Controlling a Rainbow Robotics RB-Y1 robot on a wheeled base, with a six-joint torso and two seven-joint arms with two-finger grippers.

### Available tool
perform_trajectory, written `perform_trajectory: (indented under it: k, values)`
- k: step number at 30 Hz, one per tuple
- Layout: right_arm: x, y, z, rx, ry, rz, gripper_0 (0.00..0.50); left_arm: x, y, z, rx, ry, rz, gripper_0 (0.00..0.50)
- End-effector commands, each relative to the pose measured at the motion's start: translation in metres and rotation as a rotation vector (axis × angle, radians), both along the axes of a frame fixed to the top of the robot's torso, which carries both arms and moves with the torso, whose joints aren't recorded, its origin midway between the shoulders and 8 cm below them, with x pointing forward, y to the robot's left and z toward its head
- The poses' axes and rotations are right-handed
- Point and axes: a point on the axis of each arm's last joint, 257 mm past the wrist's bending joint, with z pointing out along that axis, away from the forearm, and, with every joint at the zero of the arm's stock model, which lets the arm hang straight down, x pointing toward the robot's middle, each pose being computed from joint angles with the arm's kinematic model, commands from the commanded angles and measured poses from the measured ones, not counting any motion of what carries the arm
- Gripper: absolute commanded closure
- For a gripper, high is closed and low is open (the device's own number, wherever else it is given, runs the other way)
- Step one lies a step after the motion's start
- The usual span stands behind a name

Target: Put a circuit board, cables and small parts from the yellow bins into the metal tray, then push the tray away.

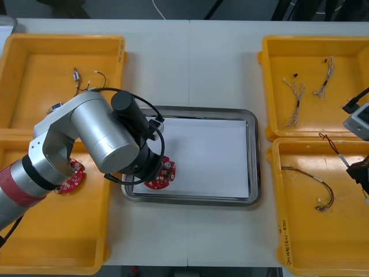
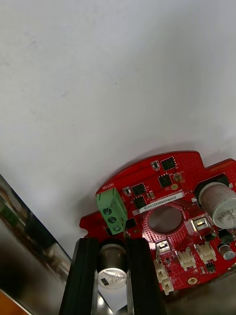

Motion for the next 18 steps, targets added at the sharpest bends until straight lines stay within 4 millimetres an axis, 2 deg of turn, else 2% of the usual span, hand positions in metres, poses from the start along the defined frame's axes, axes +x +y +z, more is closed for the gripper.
perform_trajectory:
  k: [1, 4, 5, 6, 7, 8, 9, 10, 18]
  values:
    - [-0.001, 0.002, 0.009, -0.059, -0.023, 0.061, 0.5, 0.007, -0.02, 0.013, -0.046, -0.034, 0.045, 0.496]
    - [-0.001, 0.002, 0.008, -0.059, -0.022, 0.062, 0.5, 0.007, -0.02, 0.013, -0.048, -0.03, 0.047, 0.483]
    - [-0.001, 0.002, 0.008, -0.059, -0.022, 0.062, 0.5, 0.007, -0.02, 0.013, -0.049, -0.03, 0.05, 0.353]
    - [-0.001, 0.002, 0.008, -0.059, -0.022, 0.062, 0.5, 0.007, -0.021, 0.013, -0.05, -0.031, 0.05, 0.278]
    - [-0.002, 0.002, 0.008, -0.06, -0.021, 0.063, 0.5, 0.006, -0.021, 0.013, -0.05, -0.031, 0.05, 0.148]
    - [-0.001, 0.002, 0.008, -0.061, -0.023, 0.062, 0.5, 0.006, -0.021, 0.014, -0.053, -0.031, 0.051, 0.092]
    - [-0.001, 0.002, 0.008, -0.063, -0.022, 0.06, 0.5, 0.006, -0.022, 0.015, -0.055, -0.032, 0.05, 0.011]
    - [-0.001, 0.002, 0.008, -0.063, -0.023, 0.061, 0.5, 0.006, -0.022, 0.016, -0.057, -0.032, 0.052, 0.0]
    - [-0.001, 0.001, 0.007, -0.065, -0.023, 0.058, 0.5, -0.002, -0.019, 0.032, -0.06, -0.018, 0.068, 0.0]
